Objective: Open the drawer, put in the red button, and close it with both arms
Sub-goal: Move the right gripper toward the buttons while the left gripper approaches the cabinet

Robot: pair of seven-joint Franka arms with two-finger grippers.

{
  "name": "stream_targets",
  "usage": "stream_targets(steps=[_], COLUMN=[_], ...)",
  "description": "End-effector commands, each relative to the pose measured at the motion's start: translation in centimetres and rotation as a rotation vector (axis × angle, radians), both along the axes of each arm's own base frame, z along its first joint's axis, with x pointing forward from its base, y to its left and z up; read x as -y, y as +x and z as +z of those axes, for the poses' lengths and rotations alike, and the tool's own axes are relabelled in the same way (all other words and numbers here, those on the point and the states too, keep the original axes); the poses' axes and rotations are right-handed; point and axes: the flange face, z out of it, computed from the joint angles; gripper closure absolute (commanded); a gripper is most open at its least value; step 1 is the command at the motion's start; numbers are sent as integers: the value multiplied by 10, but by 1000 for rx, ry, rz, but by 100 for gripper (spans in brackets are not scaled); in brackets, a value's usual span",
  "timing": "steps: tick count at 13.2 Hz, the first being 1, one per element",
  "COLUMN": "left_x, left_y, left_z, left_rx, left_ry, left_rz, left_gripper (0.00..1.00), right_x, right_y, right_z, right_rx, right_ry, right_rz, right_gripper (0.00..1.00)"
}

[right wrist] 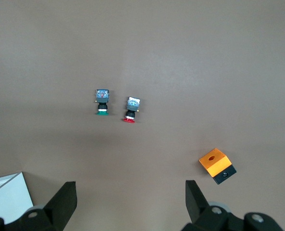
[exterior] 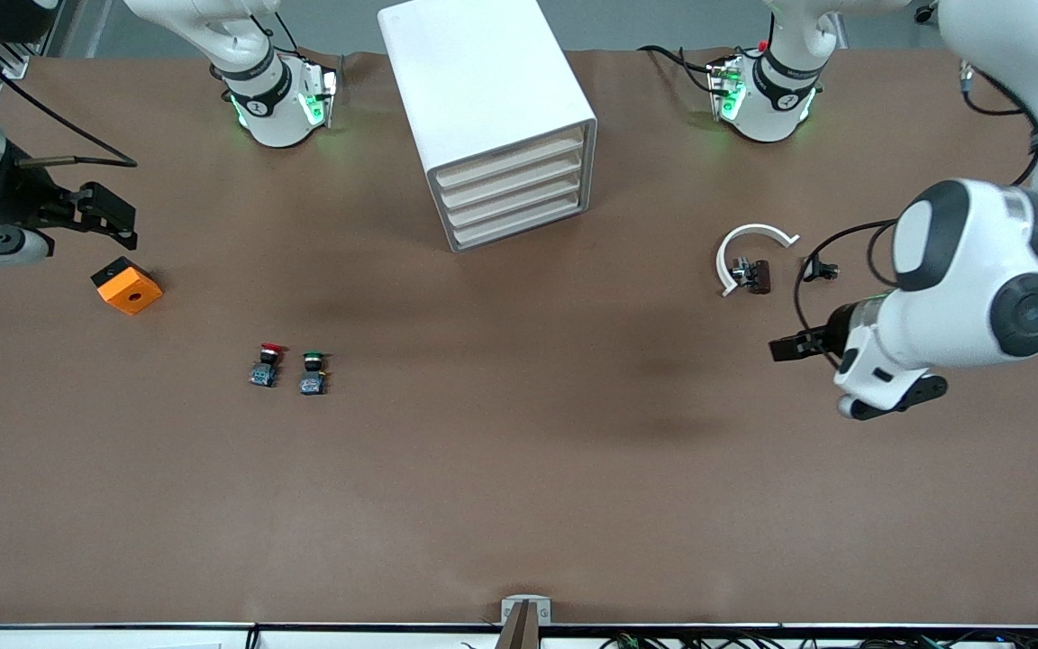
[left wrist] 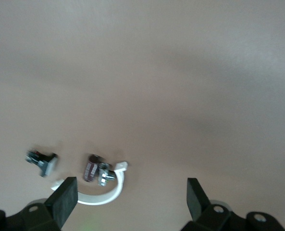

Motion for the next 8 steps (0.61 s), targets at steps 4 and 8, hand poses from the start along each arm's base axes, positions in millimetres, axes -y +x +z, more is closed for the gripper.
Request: stream_targets(steps=[4,8], left_x=[62,114], left_y=[4,-4], left_z=[-65,-96], left_rx=[-92,-143], left_ry=[54,154], left_rz=[235,440], left_gripper=[0,0], right_x=[-10,-15], right_y=[55,91], right_z=[-111,-197], right_rx=[-139,-146], right_ry=[-14,-8], right_rz=[21,26], right_gripper=[0,0])
